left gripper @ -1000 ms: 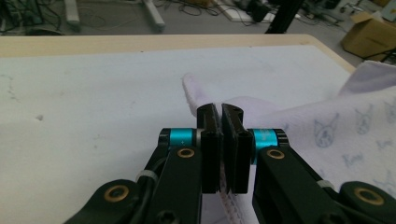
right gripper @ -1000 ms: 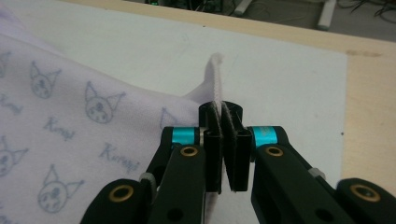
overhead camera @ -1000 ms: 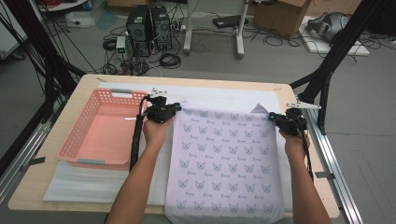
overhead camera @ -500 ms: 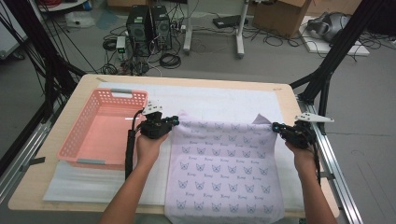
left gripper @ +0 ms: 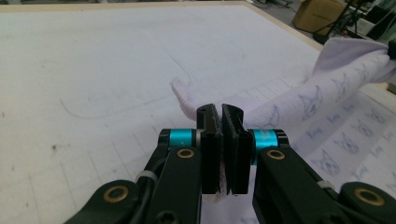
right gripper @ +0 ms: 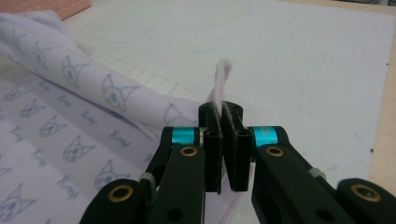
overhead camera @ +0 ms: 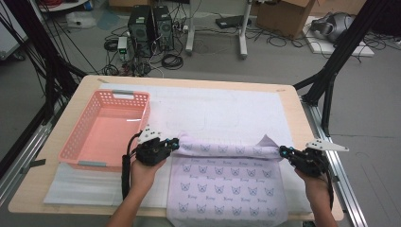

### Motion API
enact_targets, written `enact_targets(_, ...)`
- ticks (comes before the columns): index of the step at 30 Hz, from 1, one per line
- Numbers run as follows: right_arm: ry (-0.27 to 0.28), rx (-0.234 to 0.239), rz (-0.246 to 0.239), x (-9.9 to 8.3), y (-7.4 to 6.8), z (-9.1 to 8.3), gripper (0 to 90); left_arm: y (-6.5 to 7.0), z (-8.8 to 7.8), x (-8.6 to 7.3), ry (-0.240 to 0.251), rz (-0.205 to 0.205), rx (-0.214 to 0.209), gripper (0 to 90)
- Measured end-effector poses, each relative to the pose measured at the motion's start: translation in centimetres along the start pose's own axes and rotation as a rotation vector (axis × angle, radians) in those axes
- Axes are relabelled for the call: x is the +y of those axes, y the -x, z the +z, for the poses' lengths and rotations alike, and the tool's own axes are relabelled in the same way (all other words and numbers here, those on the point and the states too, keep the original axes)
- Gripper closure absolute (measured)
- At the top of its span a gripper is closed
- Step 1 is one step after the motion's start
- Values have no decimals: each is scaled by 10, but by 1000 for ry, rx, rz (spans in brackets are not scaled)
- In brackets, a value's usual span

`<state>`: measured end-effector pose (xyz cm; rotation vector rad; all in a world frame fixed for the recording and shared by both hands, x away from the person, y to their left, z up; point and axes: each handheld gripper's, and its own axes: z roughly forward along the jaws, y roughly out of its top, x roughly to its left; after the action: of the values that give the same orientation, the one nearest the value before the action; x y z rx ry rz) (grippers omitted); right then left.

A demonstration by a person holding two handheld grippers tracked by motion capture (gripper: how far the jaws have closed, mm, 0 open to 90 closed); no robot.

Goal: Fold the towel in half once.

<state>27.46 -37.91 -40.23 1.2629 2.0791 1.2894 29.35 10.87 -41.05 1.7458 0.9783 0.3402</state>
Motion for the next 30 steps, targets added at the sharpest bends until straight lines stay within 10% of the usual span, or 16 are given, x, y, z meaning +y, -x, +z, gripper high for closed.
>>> enact_targets(15,-116,47,-11,-49,-24,-24,868,19,-22,-54,-95,17,-76,840)
enact_targets(18,-135,34,9,-49,-23,-22,739,14,-17,-51,-81,3,-83,558)
enact_targets(21,-97,3,52,-43,-20,-21,579,9,-13,-38,-34,-12,-76,456)
enact_targets(27,-61,-31,66,-23,-20,-3,489,7,13,-32,-117,-33,-63,514)
enact_targets(30,-132,-43,57,-19,-19,15,577,8,23,-35,-176,-35,-32,785)
